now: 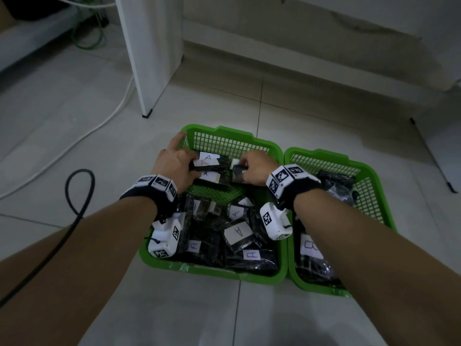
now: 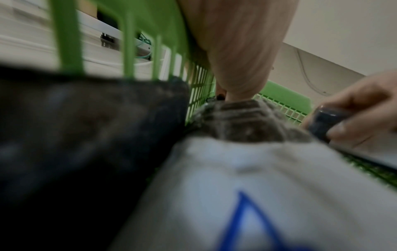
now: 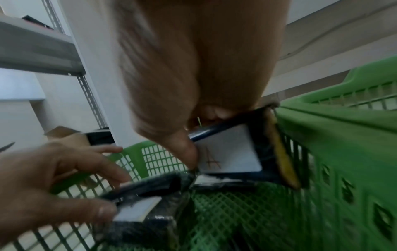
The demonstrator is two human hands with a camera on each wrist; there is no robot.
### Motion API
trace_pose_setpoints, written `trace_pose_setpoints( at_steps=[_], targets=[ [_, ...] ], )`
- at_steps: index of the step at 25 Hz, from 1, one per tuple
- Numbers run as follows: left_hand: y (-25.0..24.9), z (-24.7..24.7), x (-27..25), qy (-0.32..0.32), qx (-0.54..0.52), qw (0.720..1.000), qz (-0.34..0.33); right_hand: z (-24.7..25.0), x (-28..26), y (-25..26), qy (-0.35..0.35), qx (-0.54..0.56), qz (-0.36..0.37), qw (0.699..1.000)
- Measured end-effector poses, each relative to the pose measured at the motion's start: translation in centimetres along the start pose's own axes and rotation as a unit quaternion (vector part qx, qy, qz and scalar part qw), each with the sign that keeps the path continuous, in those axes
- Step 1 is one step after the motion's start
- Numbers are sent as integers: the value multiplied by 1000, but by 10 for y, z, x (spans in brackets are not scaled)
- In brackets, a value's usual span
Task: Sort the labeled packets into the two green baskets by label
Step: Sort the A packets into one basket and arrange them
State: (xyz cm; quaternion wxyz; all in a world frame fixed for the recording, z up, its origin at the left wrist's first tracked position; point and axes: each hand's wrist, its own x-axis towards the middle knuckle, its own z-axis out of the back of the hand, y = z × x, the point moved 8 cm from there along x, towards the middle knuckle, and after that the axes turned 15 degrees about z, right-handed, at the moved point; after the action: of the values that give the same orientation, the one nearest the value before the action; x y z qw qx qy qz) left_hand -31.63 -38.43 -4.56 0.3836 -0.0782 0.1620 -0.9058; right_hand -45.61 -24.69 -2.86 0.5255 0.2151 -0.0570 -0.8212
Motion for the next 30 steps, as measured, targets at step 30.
trace_pose_setpoints(
  at_steps=[30],
  targets=[
    [4, 28, -8, -99, -215, 970, 51, 5, 54, 72, -135, -119, 98, 979]
  ],
)
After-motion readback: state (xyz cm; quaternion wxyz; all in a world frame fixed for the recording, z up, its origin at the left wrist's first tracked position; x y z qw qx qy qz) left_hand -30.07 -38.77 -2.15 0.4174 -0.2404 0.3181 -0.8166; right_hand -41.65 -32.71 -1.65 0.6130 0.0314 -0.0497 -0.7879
